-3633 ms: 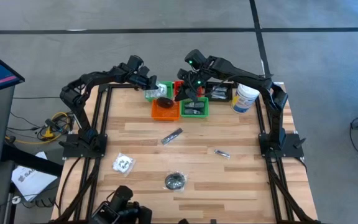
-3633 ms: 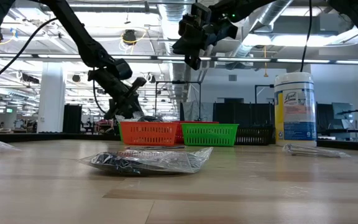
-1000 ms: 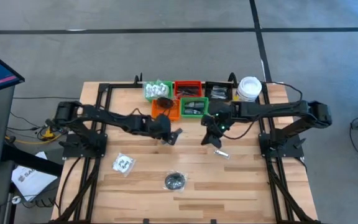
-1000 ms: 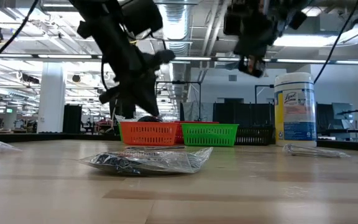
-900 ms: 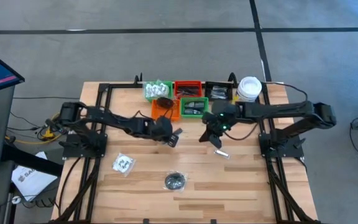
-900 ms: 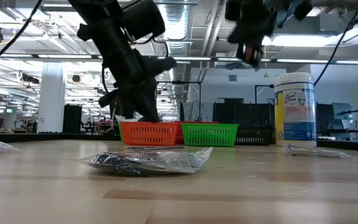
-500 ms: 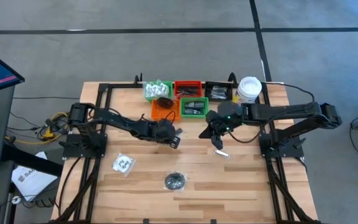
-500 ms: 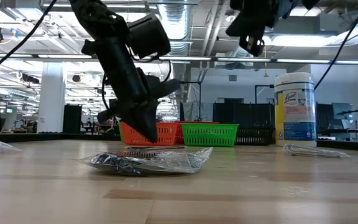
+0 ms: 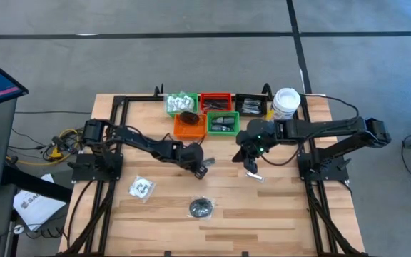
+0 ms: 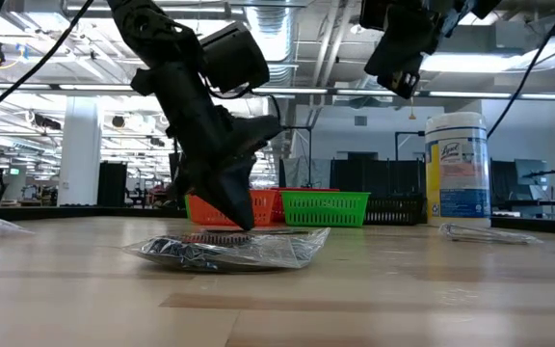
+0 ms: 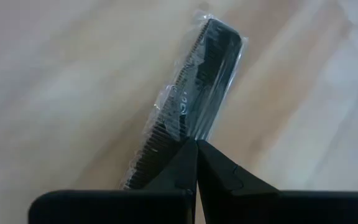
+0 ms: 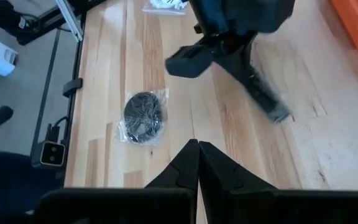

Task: Pick & Place Travel size toiletries
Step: Put the black comb into the red bin

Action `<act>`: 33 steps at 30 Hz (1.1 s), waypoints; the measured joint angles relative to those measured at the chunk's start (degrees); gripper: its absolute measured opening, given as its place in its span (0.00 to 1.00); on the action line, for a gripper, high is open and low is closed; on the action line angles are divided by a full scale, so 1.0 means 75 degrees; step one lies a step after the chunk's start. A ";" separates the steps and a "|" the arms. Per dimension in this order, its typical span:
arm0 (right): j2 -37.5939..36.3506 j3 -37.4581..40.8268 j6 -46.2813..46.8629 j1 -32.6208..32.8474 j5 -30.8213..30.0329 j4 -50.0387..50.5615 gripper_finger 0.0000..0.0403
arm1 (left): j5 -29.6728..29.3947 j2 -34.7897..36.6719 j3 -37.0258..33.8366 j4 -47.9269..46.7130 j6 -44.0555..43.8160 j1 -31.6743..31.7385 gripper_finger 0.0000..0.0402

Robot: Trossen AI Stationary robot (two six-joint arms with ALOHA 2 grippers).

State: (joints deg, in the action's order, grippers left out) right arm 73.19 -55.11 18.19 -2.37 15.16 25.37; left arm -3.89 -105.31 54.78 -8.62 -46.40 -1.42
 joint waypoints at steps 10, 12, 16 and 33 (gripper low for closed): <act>0.0000 0.0002 -0.0730 0.0040 0.0078 -0.0009 0.00 | -0.0225 0.0356 -0.0050 0.0716 0.0119 -0.0559 0.00; 0.0000 0.0094 -0.0840 0.0084 0.0081 -0.0269 0.00 | -0.0501 0.0554 -0.0021 0.0888 0.0120 -0.0671 0.00; 0.0150 0.0575 -0.1012 0.0214 0.0016 -0.0917 0.00 | -0.0843 0.0930 -0.0053 0.0760 0.0094 -0.0765 0.00; 0.2149 0.0999 -0.1001 0.0493 0.0704 -0.4359 0.00 | -0.1300 0.1243 -0.1072 0.0862 -0.2270 -0.1246 0.00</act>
State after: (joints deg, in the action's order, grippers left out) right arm 89.31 -47.62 10.68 1.32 20.44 -7.32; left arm -13.64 -95.98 46.74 -2.16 -63.42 -10.76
